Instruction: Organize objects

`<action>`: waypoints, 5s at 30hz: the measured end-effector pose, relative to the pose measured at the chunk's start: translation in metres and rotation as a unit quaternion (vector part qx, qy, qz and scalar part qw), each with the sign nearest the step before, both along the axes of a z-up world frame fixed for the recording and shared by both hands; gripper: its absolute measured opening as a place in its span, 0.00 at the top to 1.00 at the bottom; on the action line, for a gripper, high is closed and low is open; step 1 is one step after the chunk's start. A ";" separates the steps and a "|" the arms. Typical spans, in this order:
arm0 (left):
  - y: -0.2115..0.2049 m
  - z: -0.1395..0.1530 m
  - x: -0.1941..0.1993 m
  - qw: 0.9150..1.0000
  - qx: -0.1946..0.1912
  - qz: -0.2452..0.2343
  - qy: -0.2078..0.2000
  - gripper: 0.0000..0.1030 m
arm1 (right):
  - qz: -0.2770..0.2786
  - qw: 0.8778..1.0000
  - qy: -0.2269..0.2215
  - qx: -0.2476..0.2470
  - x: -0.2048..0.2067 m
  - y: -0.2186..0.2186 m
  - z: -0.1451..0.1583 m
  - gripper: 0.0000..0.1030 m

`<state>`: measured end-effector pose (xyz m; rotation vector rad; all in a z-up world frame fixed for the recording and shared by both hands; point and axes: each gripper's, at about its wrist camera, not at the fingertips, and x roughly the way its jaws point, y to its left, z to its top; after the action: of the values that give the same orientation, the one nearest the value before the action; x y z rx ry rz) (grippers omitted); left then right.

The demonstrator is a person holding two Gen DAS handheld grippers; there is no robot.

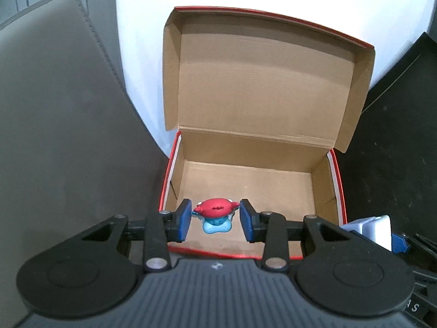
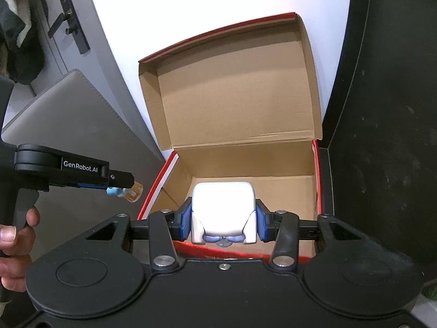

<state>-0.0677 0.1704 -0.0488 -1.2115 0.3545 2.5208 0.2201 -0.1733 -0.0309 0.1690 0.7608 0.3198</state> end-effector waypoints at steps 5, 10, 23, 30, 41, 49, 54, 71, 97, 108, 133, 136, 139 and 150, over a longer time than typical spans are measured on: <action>0.010 -0.004 -0.017 1.000 -0.002 0.002 0.004 0.64 | -0.001 1.000 0.008 0.000 0.022 0.000 -0.009 0.57; 0.023 -0.008 -0.034 1.000 -0.004 0.002 0.003 0.64 | -0.002 1.000 0.016 0.002 0.043 -0.001 -0.017 0.57; 0.023 -0.042 -0.073 0.999 0.001 0.038 -0.028 0.64 | 0.000 0.999 0.044 0.006 0.083 -0.002 -0.048 0.57; 0.033 -0.061 -0.083 0.999 -0.005 0.040 -0.023 0.64 | 0.001 0.998 0.062 0.022 0.101 -0.001 -0.070 0.57; 0.038 -0.111 -0.101 0.996 0.025 0.078 -0.023 0.64 | 0.004 0.995 0.092 0.026 0.120 0.000 -0.104 0.57; 0.042 -0.136 -0.119 0.995 0.054 0.087 -0.013 0.64 | 0.014 0.994 0.109 0.018 0.125 0.009 -0.123 0.57; 0.041 -0.145 -0.125 0.994 0.058 0.087 -0.016 0.64 | 0.017 0.993 0.120 0.011 0.127 0.011 -0.132 0.57; 0.070 -0.080 -0.118 1.000 0.004 0.024 0.004 0.20 | 0.011 0.991 0.136 0.008 0.170 0.025 -0.135 0.57; 0.084 -0.021 -0.111 0.988 -0.150 -0.027 -0.023 0.14 | 0.011 0.987 0.161 0.004 0.195 0.033 -0.149 0.51; 0.081 -0.016 -0.089 0.991 -0.129 -0.027 -0.023 0.14 | -0.013 0.990 0.141 0.008 0.152 0.000 -0.092 0.30; 0.046 0.045 0.043 0.995 -0.078 -0.027 0.052 0.00 | -0.031 0.998 0.061 0.013 0.043 -0.045 0.023 0.00; 0.042 0.046 0.055 0.995 -0.075 -0.022 0.060 0.00 | -0.034 0.998 0.053 0.009 0.035 -0.049 0.031 0.00; 0.037 0.050 0.065 0.996 -0.063 -0.011 0.068 0.00 | -0.033 0.998 0.051 0.011 0.027 -0.052 0.037 0.00; 0.024 0.056 0.112 0.996 -0.038 -0.001 0.084 0.00 | -0.011 0.999 0.031 -0.009 -0.017 -0.055 0.058 0.00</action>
<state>0.0441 0.1949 0.0069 -1.0262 0.4945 2.6364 0.2026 -0.2285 0.0269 0.1715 0.8214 0.2884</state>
